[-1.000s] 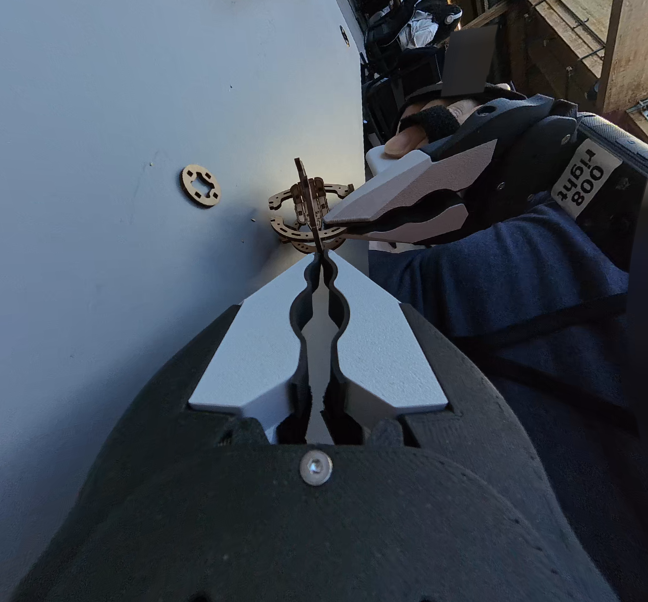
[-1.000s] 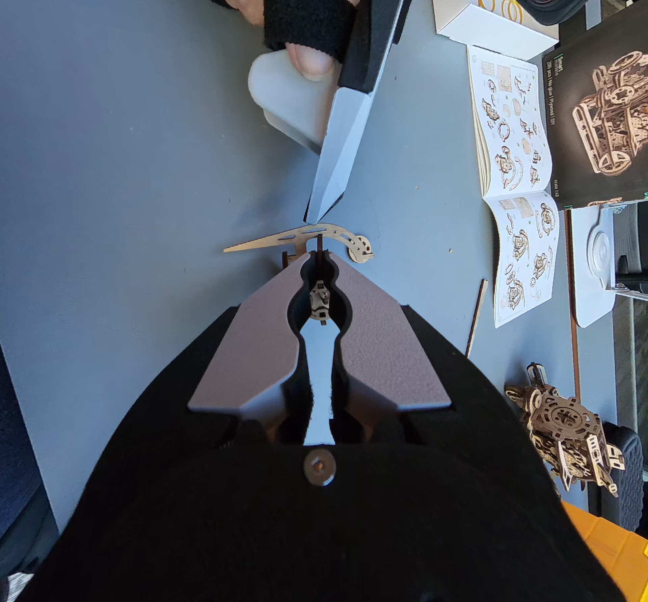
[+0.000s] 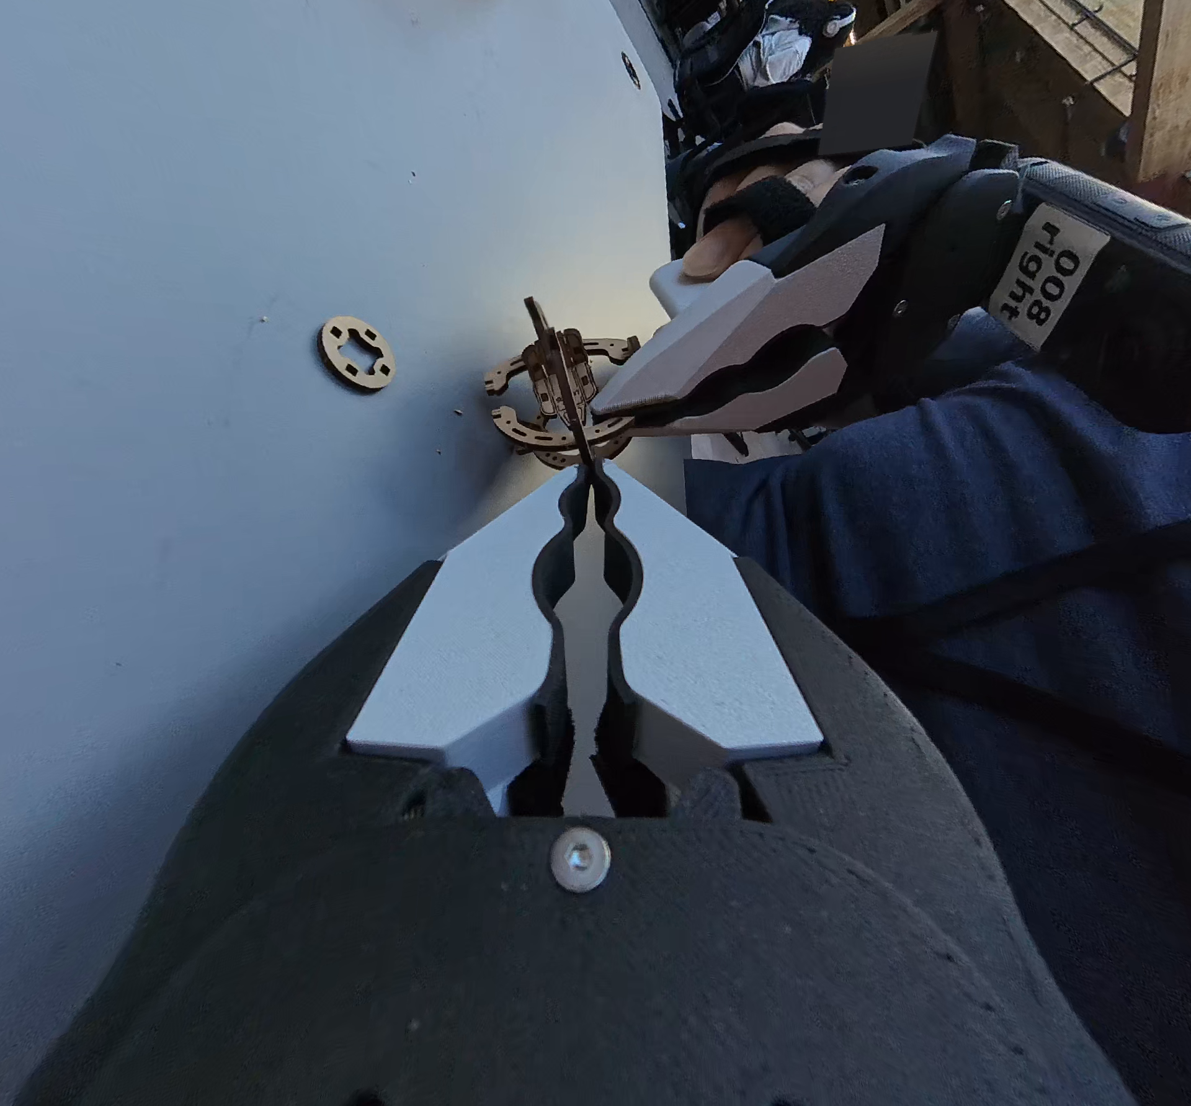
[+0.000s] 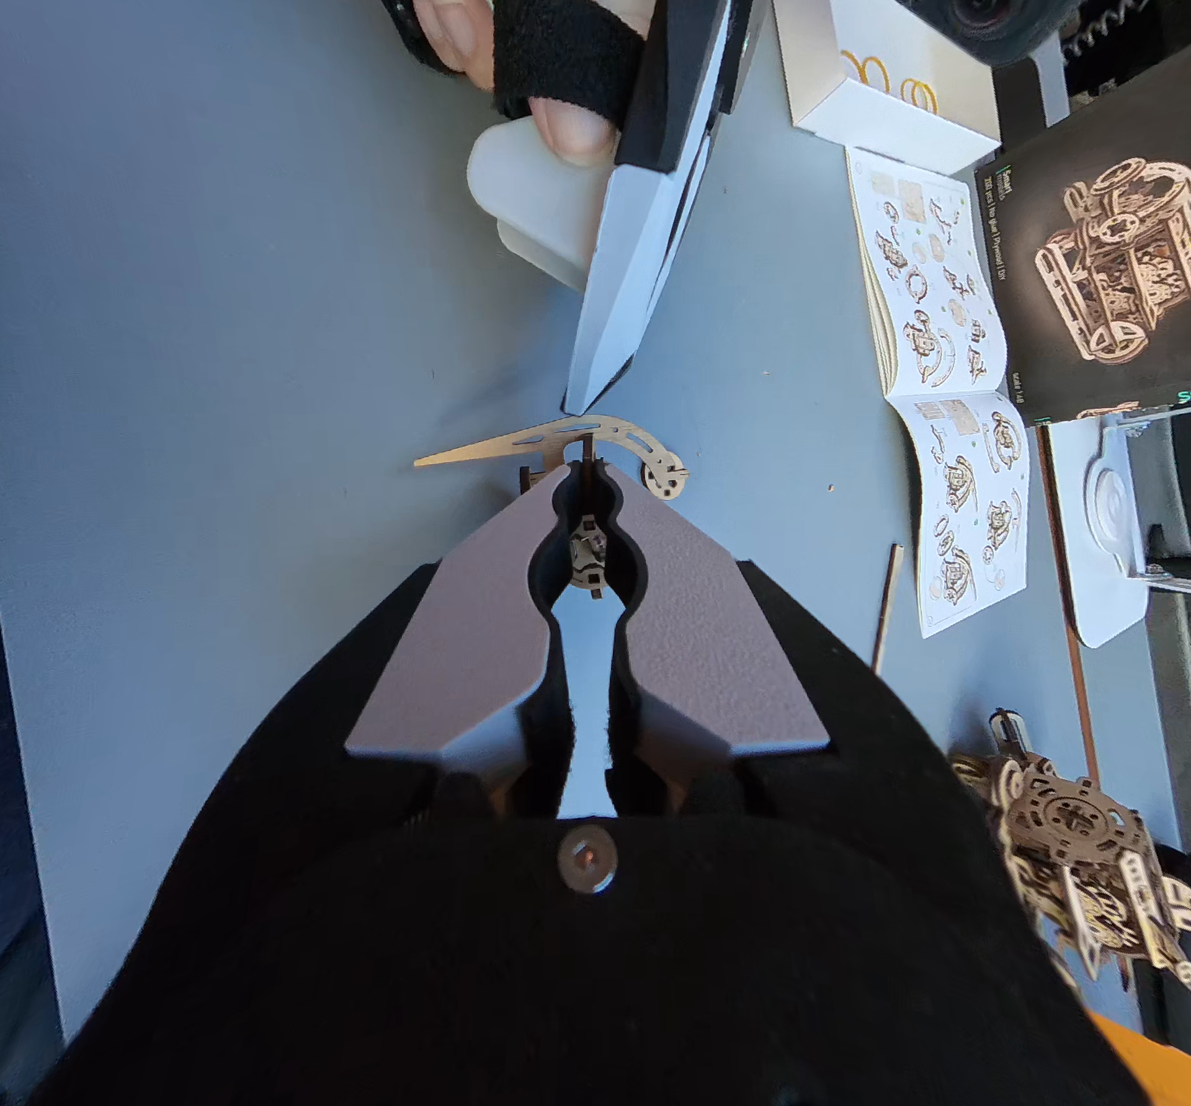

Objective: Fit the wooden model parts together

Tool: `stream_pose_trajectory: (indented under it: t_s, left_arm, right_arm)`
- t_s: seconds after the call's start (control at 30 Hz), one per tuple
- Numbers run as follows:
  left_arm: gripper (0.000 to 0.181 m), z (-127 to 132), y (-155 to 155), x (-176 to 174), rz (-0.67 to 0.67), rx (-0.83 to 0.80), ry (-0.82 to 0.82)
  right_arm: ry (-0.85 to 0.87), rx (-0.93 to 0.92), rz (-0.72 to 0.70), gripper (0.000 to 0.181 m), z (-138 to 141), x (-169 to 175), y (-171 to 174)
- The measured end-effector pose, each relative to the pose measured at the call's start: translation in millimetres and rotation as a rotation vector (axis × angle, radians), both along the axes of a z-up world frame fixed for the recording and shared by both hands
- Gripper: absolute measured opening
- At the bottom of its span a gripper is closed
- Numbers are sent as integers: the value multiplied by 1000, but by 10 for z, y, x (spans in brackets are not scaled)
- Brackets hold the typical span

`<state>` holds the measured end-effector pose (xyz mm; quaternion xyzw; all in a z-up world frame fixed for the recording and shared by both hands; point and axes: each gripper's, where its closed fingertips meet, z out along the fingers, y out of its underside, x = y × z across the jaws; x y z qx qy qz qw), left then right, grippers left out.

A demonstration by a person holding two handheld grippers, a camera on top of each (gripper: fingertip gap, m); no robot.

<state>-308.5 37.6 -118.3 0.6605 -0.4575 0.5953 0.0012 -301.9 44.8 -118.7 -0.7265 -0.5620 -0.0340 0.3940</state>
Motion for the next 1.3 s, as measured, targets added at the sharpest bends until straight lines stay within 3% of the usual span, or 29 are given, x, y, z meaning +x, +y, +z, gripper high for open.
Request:
stream_pose_trajectory:
  t_s: [0.17,0.33,0.57,0.77,0.97,1.1,1.3]
  left_arm:
    - [0,164,50,-25,29,-46,-62]
    - [5,208,187,-155,72,5,-98]
    - [31,148,206,-269,82,281,-184]
    - [29,432,167,-186,166,450,-344]
    - [24,749,41,-169,179,467,-473]
    - [25,696,56,-132,186,599,-446]
    - [21,761,-5,-107,188,642,-489]
  right_arm:
    - [115,-27,-33,0,26,25,48]
    - [389,-137,-75,0,115,28,85]
    - [834,-314,-113,0,403,70,185]
    - [1180,-447,-66,0,661,85,233]
    - [1196,-421,-27,1,675,25,232]
    - [1138,-376,-4,1,693,-46,206]
    - [1087,-302,14,1,819,-129,177]
